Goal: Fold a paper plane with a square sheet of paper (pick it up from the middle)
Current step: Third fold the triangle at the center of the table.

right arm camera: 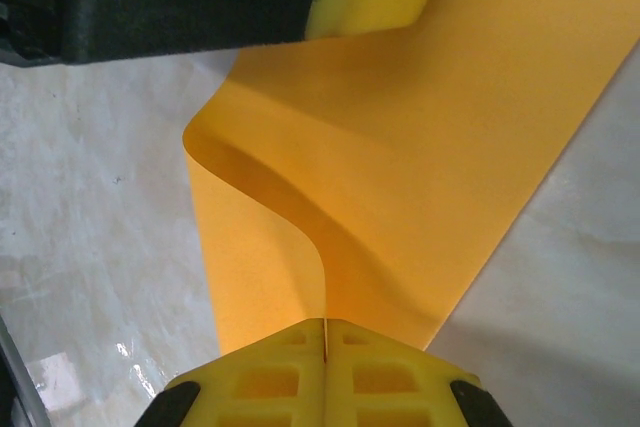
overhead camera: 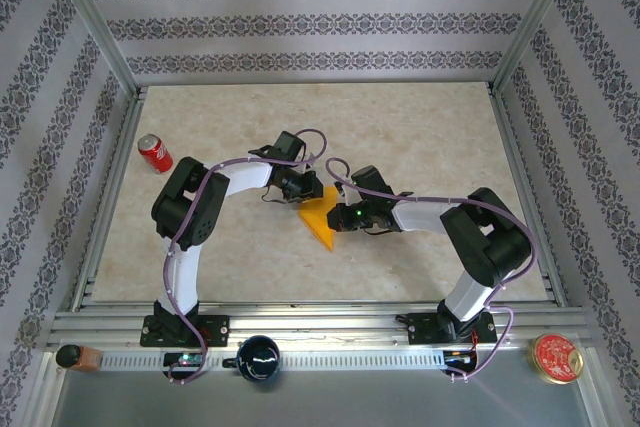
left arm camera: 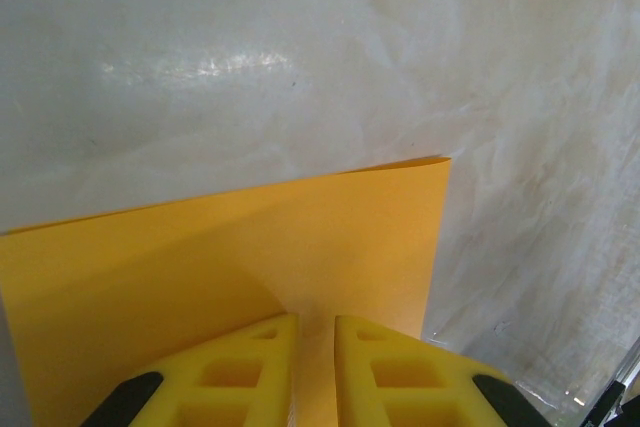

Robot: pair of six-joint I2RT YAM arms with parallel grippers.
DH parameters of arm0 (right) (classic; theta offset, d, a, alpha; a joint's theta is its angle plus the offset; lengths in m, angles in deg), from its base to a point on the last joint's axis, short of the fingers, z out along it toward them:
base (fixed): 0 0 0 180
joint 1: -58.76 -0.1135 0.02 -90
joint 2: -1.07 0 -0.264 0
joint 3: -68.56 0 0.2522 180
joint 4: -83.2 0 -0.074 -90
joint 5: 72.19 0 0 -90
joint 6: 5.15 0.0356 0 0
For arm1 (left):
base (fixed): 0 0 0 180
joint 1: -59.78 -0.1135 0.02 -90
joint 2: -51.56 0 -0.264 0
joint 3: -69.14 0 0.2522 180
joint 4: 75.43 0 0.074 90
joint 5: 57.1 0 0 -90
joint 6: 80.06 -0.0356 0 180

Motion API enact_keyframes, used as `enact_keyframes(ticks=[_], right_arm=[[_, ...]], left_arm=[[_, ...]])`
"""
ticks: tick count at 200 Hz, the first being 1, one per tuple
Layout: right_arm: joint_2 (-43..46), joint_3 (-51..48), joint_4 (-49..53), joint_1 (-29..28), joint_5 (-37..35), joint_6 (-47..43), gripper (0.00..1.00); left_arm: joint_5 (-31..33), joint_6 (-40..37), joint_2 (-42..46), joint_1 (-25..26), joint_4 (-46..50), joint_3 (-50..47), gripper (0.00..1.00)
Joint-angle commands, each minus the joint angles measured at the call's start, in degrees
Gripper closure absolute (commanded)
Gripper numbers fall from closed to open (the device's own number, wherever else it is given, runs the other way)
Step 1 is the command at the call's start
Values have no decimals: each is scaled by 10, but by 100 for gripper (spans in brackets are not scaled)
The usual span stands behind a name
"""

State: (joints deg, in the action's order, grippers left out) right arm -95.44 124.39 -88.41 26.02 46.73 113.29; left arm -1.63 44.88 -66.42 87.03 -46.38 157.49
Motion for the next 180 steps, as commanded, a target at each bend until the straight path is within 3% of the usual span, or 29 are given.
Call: enact_keyframes(ticks=[1, 180], right_arm=[[-7, 13, 16, 2, -13, -14, 100], [-27, 15, 18, -2, -21, -20, 100]], left_arm=[[7, 4, 11, -5, 12, -14, 83], [7, 6, 11, -5, 11, -16, 83]])
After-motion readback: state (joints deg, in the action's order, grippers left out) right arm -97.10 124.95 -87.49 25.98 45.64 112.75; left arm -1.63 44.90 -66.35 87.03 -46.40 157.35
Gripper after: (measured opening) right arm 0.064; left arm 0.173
